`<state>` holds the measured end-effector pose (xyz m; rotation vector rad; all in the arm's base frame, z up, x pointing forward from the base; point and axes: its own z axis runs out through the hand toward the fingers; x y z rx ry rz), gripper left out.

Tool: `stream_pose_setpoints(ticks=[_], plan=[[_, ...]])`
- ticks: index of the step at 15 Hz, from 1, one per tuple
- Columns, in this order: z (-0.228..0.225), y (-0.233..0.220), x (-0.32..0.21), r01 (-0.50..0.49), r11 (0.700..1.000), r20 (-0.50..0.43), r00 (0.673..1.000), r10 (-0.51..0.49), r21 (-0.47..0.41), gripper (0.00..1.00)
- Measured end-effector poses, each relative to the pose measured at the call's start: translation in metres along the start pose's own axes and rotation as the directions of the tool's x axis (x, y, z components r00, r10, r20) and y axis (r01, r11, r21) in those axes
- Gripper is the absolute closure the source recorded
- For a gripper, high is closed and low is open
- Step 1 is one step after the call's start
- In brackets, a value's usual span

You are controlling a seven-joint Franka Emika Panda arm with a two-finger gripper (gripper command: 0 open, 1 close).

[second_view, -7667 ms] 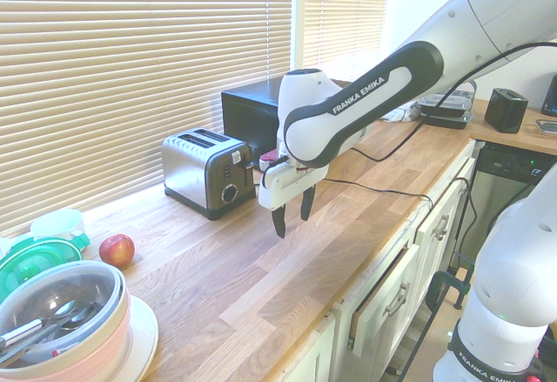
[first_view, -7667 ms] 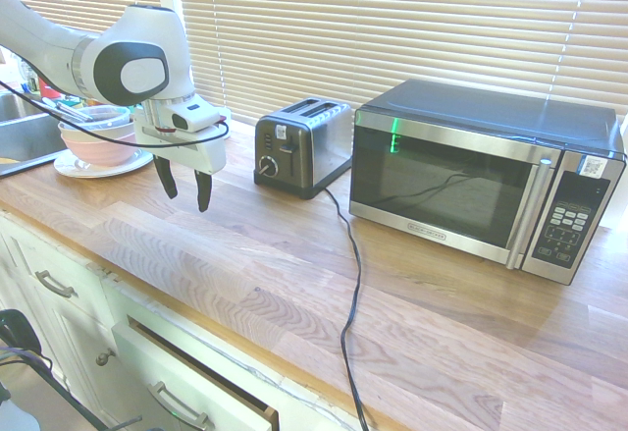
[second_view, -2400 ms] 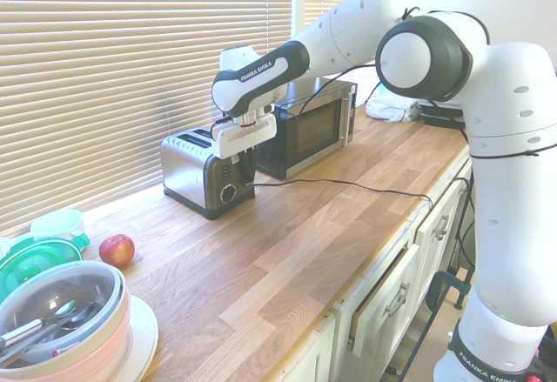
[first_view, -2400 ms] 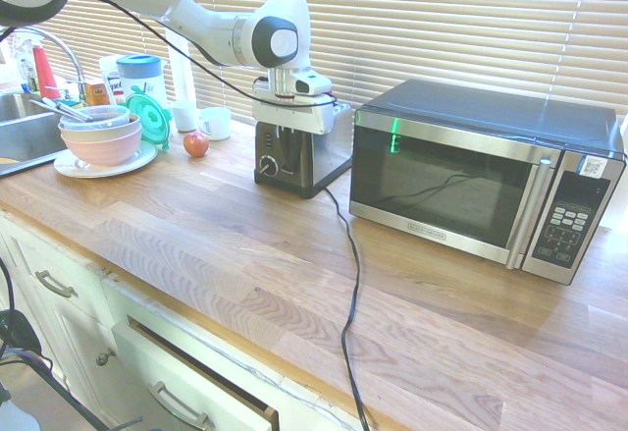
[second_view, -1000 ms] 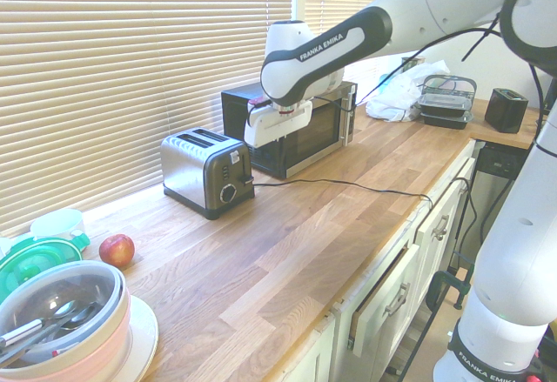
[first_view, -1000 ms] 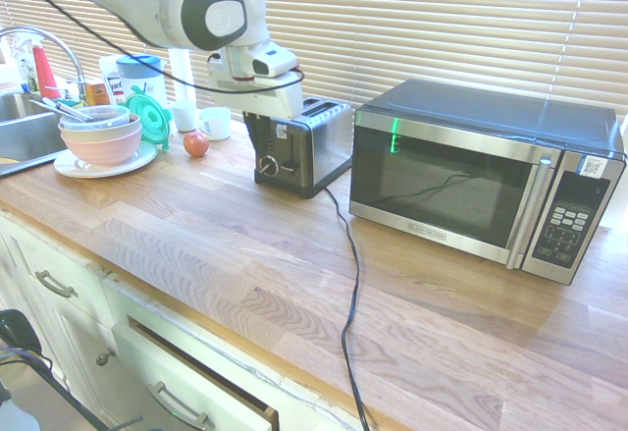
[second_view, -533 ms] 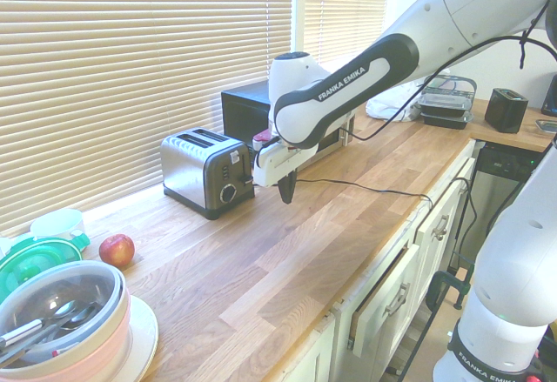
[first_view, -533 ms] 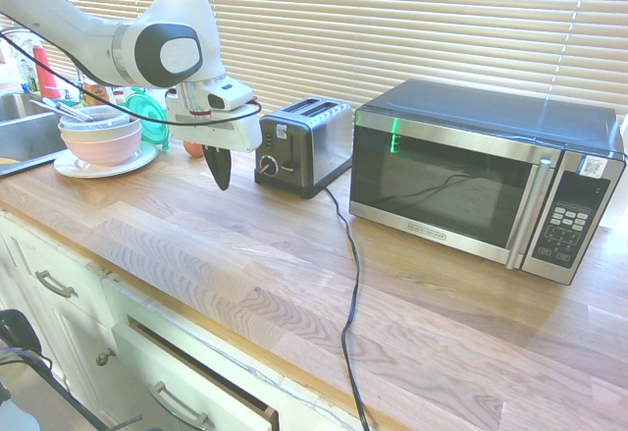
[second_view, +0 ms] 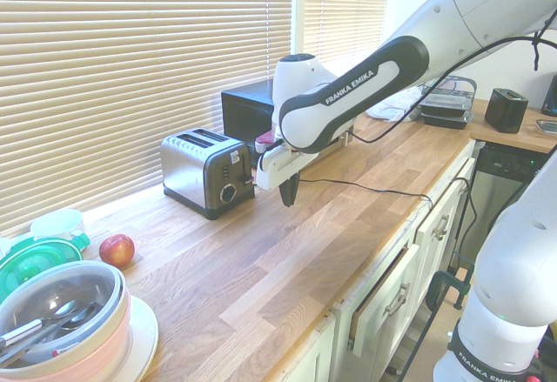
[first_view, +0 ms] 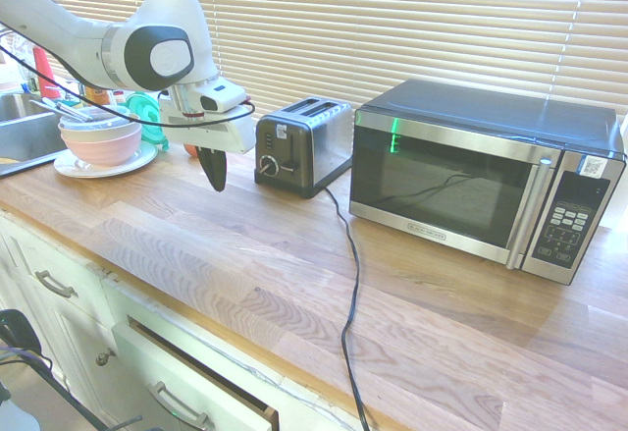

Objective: Press the toaster

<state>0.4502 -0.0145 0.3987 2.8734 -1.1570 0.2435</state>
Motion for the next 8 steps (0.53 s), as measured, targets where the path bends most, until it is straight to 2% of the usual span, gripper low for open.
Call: stream_pose_setpoints(ticks=[8], plan=[[0.0011,0.0013,-0.0012,0.005,1.0,-0.001,1.0,-0.005,0.001,0.0]])
